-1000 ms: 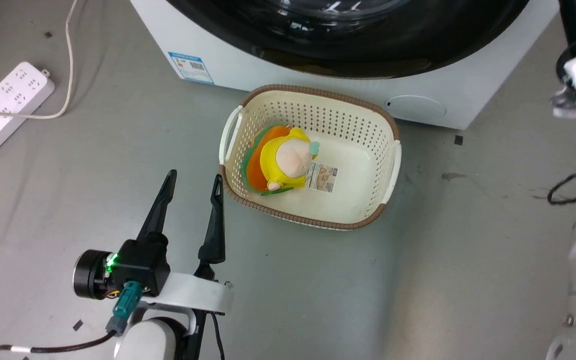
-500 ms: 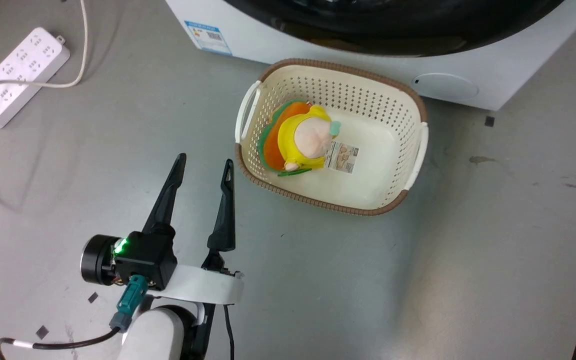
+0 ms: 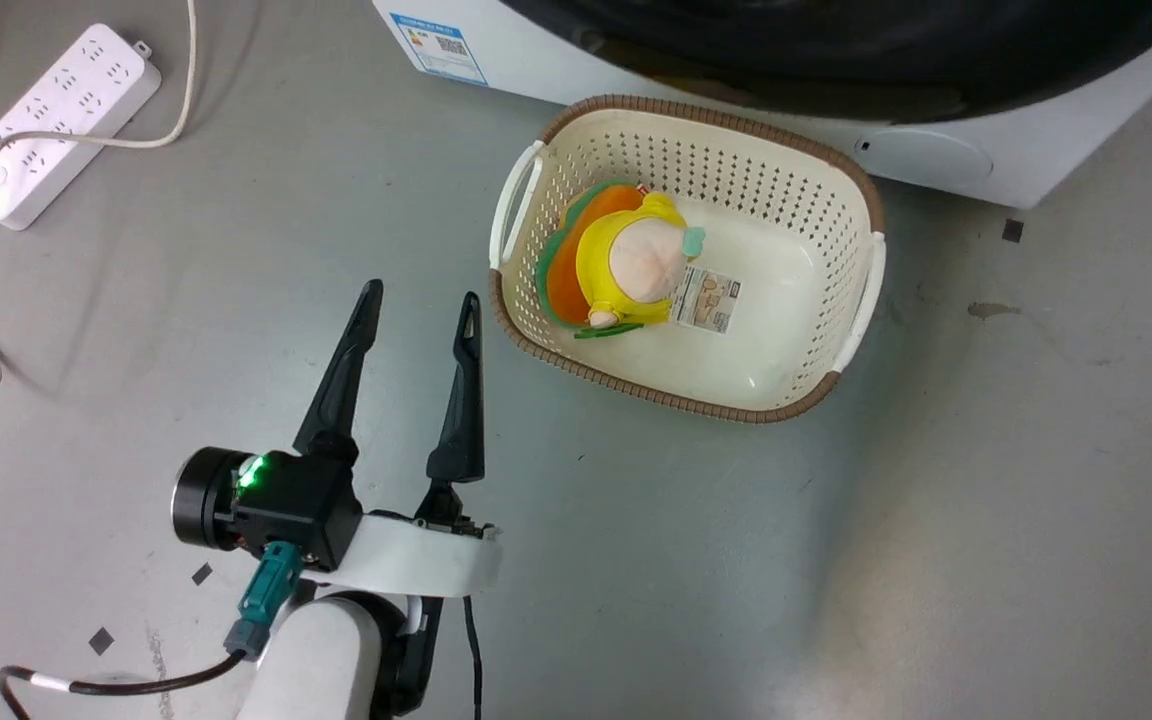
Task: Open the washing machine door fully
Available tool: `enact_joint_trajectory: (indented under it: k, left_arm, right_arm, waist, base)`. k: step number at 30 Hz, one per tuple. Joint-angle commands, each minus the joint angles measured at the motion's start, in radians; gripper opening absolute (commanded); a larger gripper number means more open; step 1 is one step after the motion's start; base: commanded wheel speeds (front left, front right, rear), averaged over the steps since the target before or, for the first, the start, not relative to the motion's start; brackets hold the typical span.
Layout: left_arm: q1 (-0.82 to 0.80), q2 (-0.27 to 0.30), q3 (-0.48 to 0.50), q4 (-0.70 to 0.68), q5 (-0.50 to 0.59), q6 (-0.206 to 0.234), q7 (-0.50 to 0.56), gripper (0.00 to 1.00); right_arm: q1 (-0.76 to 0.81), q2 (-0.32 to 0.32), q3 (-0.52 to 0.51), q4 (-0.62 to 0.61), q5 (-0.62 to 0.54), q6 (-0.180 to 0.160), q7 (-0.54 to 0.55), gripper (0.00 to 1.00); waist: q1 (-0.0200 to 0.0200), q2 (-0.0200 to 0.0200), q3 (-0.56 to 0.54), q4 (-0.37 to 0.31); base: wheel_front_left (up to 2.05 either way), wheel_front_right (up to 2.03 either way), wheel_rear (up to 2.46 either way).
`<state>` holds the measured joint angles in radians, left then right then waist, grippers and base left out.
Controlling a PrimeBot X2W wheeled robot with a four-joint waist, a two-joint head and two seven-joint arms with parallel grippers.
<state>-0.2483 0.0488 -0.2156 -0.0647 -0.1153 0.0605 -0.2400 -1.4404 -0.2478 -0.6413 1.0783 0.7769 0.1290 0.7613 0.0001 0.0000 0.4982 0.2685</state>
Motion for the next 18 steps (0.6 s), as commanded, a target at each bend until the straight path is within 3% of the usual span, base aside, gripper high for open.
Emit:
enact_joint_trajectory:
  k: [1, 5, 18]
  left_arm:
    - [-0.012, 0.001, -0.005, 0.001, -0.002, 0.005, -0.010, 1.00]
    - [0.000, 0.001, -0.012, 0.016, 0.003, 0.006, -0.022, 1.00]
    - [0.097, 0.001, -0.016, 0.067, 0.015, 0.001, -0.022, 1.00]
  right_arm:
    - [-0.018, 0.029, -0.007, 0.030, 0.021, 0.002, 0.028, 0.00]
    - [0.035, 0.065, -0.033, 0.034, 0.060, 0.002, 0.120, 0.00]
    - [0.358, 0.187, 0.008, -0.125, 0.070, 0.002, 0.268, 0.00]
  waist:
    - [-0.0001, 0.0000, -0.009, -0.003]
    - [-0.0001, 0.0000, -0.063, -0.020]
    - [-0.0001, 0.0000, -0.240, -0.065]
  base:
    - [0.00, 0.00, 0.00]
    - [0.00, 0.00, 0.00]
    - [0.00, 0.00, 0.00]
